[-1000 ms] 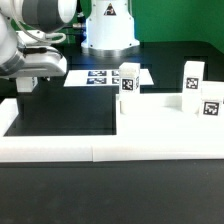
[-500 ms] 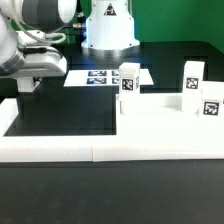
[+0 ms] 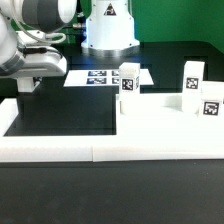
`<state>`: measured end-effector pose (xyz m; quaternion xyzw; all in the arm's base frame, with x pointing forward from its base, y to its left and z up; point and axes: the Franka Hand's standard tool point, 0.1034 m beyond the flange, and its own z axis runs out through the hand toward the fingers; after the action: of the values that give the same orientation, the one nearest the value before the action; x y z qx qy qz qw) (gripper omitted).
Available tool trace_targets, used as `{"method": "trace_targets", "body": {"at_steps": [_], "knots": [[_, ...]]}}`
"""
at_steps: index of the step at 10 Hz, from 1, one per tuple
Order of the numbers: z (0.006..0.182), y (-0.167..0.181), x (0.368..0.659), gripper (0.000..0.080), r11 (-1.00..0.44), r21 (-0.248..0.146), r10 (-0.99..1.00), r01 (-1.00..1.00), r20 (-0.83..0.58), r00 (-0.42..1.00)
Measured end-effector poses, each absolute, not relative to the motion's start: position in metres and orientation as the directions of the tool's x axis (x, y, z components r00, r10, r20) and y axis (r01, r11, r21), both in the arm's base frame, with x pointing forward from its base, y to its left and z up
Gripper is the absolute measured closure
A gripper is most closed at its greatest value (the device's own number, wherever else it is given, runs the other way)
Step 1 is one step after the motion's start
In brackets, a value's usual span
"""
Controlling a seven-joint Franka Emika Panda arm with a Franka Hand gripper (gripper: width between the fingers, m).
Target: Assemble square table
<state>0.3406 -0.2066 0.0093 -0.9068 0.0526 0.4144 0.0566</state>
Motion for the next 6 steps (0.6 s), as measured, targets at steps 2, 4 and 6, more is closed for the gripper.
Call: {"method": "trace_targets", "body": {"at_steps": [2,4,6], "knots": [[0.0093,-0.2066,0.3406,0.0514,-0.988,-0.059,-0.049,-0.142,-0.757,0.651],[0.0093,-0.2066,0.3406,0.0514,-0.988,-0.059,-0.049,-0.142,-0.757,0.651],[0.0093,-0.2066,0.3406,0.0514,-0.988,-0.059,-0.049,-0.142,-0.757,0.651]]}}
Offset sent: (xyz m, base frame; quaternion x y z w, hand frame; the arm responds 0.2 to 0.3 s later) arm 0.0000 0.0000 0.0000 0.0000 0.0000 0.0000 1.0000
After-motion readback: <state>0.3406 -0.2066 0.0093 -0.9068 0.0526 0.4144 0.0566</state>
